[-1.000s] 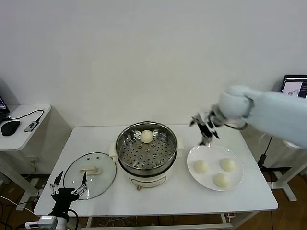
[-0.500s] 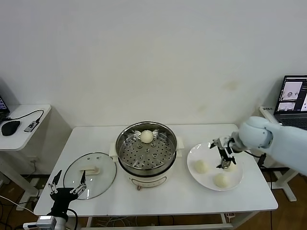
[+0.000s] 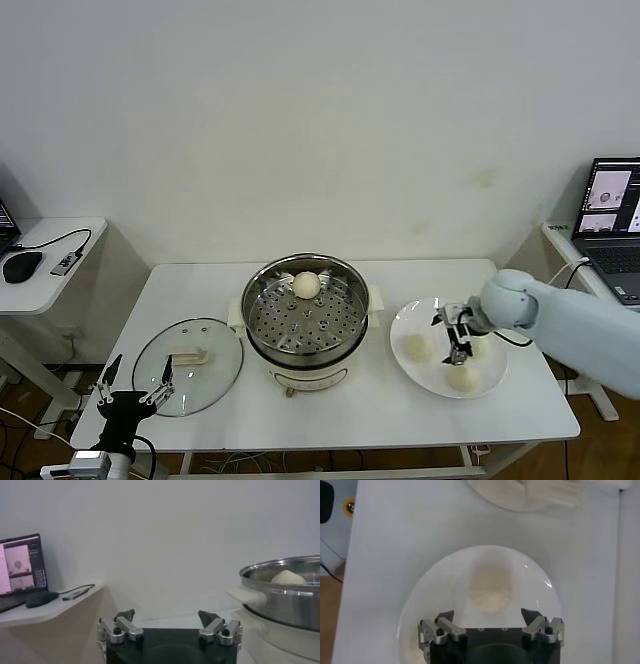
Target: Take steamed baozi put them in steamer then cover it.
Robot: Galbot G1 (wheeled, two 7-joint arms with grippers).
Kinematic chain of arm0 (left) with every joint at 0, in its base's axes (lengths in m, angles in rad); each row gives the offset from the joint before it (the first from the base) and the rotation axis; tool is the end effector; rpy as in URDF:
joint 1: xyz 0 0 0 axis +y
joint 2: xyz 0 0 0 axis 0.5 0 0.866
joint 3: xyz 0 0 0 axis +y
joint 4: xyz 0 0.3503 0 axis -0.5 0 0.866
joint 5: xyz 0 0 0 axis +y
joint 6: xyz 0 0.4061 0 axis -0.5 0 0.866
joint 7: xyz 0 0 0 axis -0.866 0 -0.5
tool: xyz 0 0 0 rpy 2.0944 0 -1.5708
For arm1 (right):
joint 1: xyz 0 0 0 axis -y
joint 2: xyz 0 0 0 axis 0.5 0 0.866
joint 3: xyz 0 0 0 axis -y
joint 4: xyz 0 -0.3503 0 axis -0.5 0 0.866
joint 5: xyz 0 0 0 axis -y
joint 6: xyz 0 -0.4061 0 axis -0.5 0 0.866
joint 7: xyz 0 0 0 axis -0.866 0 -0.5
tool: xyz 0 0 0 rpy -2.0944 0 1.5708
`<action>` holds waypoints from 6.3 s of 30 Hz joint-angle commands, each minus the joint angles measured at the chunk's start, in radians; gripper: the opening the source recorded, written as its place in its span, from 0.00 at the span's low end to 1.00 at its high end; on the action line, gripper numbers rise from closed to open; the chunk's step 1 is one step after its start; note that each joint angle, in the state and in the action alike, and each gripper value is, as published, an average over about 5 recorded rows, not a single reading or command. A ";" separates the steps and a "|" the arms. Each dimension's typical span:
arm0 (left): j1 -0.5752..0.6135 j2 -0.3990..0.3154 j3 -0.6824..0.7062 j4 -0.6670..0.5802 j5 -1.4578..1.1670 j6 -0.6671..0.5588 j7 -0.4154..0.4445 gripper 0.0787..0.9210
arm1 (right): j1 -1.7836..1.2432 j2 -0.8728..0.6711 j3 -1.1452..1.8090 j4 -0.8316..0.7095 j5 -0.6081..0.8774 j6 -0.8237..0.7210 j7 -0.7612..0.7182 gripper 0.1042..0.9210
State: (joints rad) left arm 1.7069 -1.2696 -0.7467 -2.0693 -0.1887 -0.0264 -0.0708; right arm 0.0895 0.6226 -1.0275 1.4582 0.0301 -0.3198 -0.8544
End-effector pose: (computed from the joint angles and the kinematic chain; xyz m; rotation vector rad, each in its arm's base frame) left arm 0.1978 0.1217 -0.3125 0.1538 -3.0347 -0.2862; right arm 0.5102 -0.0864 -0.2277 1.2671 -1.4555 1.4611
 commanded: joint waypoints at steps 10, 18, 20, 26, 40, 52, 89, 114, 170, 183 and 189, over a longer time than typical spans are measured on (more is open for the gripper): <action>-0.001 0.000 -0.005 0.003 0.015 -0.006 -0.002 0.88 | -0.144 0.154 0.125 -0.185 -0.096 0.034 0.011 0.88; -0.001 0.000 -0.008 0.004 0.015 -0.006 -0.002 0.88 | -0.124 0.153 0.114 -0.171 -0.075 0.018 -0.027 0.81; -0.001 -0.001 -0.007 0.004 0.016 -0.006 -0.002 0.88 | -0.121 0.150 0.112 -0.167 -0.072 0.013 -0.038 0.76; -0.001 0.001 -0.007 -0.004 0.015 -0.005 -0.002 0.88 | -0.109 0.138 0.105 -0.156 -0.063 0.004 -0.069 0.61; -0.003 0.006 0.002 -0.015 0.015 -0.001 0.000 0.88 | 0.206 -0.008 -0.017 -0.041 0.094 -0.025 -0.179 0.58; -0.025 0.033 0.022 -0.001 0.003 0.004 0.003 0.88 | 0.720 0.064 -0.286 0.089 0.385 -0.132 -0.171 0.60; -0.047 0.021 0.015 0.020 0.007 -0.013 -0.003 0.88 | 0.361 0.863 -0.240 -0.330 0.588 -0.397 0.098 0.60; -0.041 0.016 0.007 0.023 0.009 -0.028 -0.006 0.88 | 0.409 0.781 -0.241 -0.282 0.542 -0.386 0.068 0.83; -0.017 -0.008 -0.014 0.027 0.030 -0.020 -0.003 0.88 | -0.127 -0.143 0.119 0.067 -0.057 -0.039 -0.194 0.88; -0.023 -0.006 -0.012 0.029 0.034 -0.022 -0.003 0.88 | -0.175 -0.086 0.164 -0.028 -0.070 -0.030 -0.189 0.88; -0.025 -0.006 -0.013 0.032 0.035 -0.025 -0.004 0.88 | -0.181 -0.056 0.175 -0.056 -0.070 -0.032 -0.187 0.81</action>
State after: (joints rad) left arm 1.6830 -1.2756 -0.7589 -2.0392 -0.1545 -0.0504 -0.0743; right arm -0.0539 0.5270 -0.8846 1.4679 -0.0311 -0.3527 -1.0441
